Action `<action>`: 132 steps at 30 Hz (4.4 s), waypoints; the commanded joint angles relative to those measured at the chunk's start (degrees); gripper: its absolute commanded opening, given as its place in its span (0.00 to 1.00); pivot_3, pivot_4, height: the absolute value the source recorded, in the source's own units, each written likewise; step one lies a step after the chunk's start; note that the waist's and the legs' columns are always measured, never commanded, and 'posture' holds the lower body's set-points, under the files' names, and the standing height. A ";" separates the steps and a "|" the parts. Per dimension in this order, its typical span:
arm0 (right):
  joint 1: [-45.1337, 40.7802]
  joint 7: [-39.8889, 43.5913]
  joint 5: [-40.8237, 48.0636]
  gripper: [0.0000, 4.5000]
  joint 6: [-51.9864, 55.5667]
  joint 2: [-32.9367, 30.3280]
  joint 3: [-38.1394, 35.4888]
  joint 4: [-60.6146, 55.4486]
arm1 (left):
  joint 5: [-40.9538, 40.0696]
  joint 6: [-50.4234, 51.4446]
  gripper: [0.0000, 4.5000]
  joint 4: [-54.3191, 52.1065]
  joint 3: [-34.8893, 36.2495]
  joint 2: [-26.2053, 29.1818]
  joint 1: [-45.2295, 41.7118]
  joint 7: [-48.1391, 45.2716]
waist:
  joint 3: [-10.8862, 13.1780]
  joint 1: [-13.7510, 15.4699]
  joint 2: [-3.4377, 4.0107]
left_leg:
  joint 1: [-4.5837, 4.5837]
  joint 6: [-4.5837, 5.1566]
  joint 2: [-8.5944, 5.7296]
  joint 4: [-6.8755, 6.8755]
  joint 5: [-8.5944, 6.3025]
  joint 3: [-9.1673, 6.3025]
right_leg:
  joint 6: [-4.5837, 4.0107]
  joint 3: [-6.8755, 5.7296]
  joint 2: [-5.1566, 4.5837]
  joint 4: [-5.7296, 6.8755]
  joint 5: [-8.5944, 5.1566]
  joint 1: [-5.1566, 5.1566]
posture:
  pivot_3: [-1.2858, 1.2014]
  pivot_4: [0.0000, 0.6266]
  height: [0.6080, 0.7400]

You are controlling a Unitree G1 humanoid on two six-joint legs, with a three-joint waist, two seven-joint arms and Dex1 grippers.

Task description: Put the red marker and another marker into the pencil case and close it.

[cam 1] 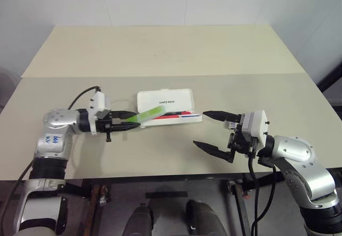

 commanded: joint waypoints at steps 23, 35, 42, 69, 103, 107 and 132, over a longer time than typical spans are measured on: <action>3.79 -4.86 0.29 1.00 -0.49 -0.22 -2.55 -6.80 | 7.17 -10.81 0.24 12.39 -9.37 -4.24 -6.03 -3.41 | 0.01 -0.03 -0.01 | 0.00 0.00 -0.01 0.02 0.00 0.01 | 0.01 0.07 0.05 -0.01 0.00 0.01 | 0.52 0.24 1.00; 3.32 -5.45 0.20 1.00 -0.63 0.30 -1.75 -6.48 | 8.55 -8.67 0.69 12.74 -9.77 -4.04 -6.40 -1.29 | 0.00 -0.03 -0.01 | 0.02 0.03 -0.01 0.08 0.01 -0.01 | 0.01 0.07 0.05 0.03 0.01 0.04 | 0.52 0.24 1.00; 2.70 -5.57 0.04 1.00 -0.58 0.76 -1.26 -6.07 | 7.35 -10.05 0.99 11.91 -9.38 -5.51 -7.13 -0.70 | 0.01 0.05 -0.01 | 0.04 0.08 -0.02 0.14 0.08 -0.02 | -0.02 0.07 0.05 0.02 0.06 0.10 | 0.52 0.24 1.00; 2.44 -6.00 -0.64 1.00 -0.55 2.10 -0.44 -5.71 | 1.98 -11.25 0.99 1.12 -9.48 -7.18 1.48 -5.25 | 0.01 -0.02 -0.01 | 0.02 0.08 -0.01 0.02 0.06 -0.03 | -0.01 0.08 0.04 -0.06 0.06 0.07 | 0.52 0.24 1.00; 1.75 -6.33 -0.96 1.00 -0.52 2.60 0.17 -5.72 | 4.16 -16.30 0.99 11.40 -7.66 -9.07 -0.16 0.60 | 0.01 0.01 -0.01 | 0.03 0.08 -0.03 0.01 0.06 -0.03 | -0.01 0.08 0.04 -0.08 0.06 0.08 | 0.52 0.24 1.00; 1.57 -6.54 -1.06 1.00 -0.64 2.81 0.41 -5.54 | 3.98 -16.13 0.99 11.93 -7.53 -8.80 -0.56 -0.74 | 0.01 -0.04 -0.01 | 0.03 0.08 -0.02 -0.02 0.06 -0.03 | -0.02 0.08 0.05 -0.08 0.06 0.07 | 0.52 0.24 1.00; -0.14 -11.57 -6.06 1.00 4.43 4.07 3.04 -2.58 | 1.65 -18.15 0.99 2.81 -7.31 -4.45 1.81 -8.64 | 0.01 -0.02 -0.01 | 0.02 0.07 -0.01 -0.12 0.06 -0.03 | -0.03 0.07 0.03 -0.19 0.05 0.06 | 0.52 0.24 1.00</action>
